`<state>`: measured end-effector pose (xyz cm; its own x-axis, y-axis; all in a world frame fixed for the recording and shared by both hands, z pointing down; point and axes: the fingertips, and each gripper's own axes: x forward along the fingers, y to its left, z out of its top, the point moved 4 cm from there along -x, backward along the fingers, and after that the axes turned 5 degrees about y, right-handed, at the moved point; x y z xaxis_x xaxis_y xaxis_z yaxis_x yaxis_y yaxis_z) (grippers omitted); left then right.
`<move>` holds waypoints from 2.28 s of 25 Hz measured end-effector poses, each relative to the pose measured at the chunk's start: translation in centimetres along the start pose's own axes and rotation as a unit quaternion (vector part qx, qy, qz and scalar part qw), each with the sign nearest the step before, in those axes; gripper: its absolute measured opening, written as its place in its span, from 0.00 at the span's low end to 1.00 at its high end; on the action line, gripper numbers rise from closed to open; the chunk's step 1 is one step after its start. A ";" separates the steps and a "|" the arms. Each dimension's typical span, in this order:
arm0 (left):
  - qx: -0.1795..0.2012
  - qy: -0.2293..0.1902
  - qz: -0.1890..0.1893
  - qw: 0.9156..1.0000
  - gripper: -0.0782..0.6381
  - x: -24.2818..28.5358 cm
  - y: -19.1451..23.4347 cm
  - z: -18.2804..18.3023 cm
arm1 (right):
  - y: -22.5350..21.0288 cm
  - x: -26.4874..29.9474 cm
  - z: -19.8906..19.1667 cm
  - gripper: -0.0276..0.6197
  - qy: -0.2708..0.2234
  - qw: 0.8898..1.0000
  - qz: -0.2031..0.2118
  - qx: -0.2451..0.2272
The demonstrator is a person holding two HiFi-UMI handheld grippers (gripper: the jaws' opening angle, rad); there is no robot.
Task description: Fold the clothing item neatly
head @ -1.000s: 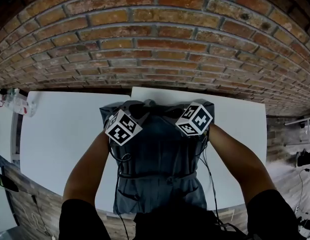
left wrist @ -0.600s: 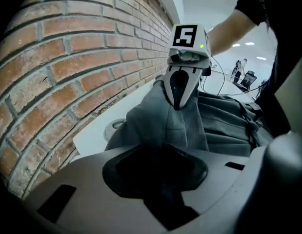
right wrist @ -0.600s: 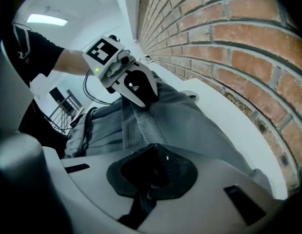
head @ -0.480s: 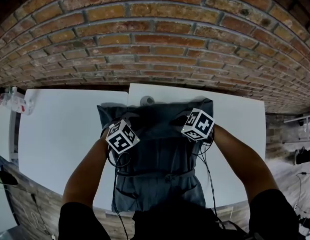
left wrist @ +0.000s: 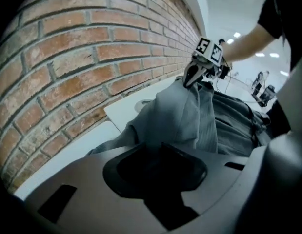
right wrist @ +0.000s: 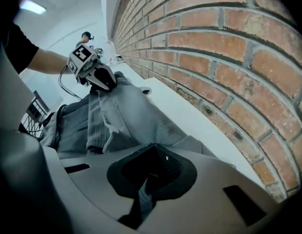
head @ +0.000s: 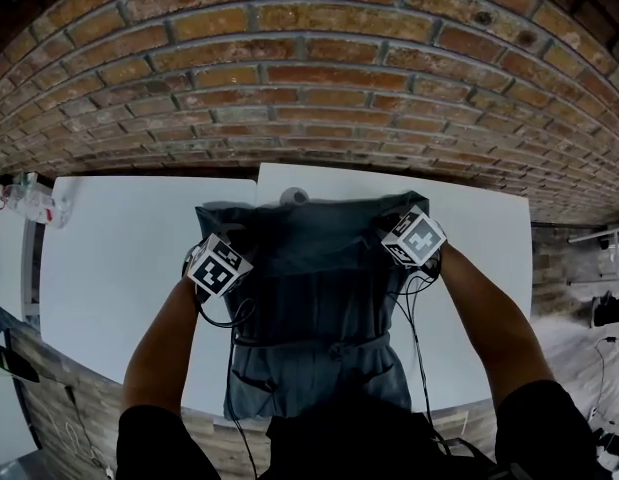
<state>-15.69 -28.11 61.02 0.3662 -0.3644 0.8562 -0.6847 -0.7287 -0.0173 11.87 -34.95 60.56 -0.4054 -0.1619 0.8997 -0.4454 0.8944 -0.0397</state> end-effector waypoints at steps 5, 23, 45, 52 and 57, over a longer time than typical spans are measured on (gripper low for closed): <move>-0.062 -0.001 -0.014 0.998 0.25 0.0 0.4 -0.2 | -0.4 0.0 -0.2 0.05 -0.027 0.999 0.017 0.044; -0.209 -0.139 0.107 0.962 0.11 -14.9 -10.9 -8.1 | 10.4 -13.0 -8.2 0.05 -0.271 0.934 0.000 0.235; -0.127 -0.137 -0.024 0.982 0.11 -22.9 -21.7 -22.8 | 31.3 -18.1 -19.2 0.05 -0.217 0.923 -0.091 0.306; -0.137 -0.059 -0.050 0.988 0.29 -20.1 -27.4 -26.9 | 34.6 -15.6 -25.9 0.18 -0.157 0.926 -0.075 0.335; -0.168 -0.012 -0.038 0.985 0.35 -17.7 -30.0 -28.8 | 35.2 -15.3 -30.5 0.23 -0.132 0.922 -0.087 0.352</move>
<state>-19.77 16.87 61.22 0.4362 -0.3328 0.8360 -0.8233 -0.5226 0.2216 26.76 11.76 58.68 -0.4185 -0.4564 0.7852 -0.8923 0.3677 -0.2618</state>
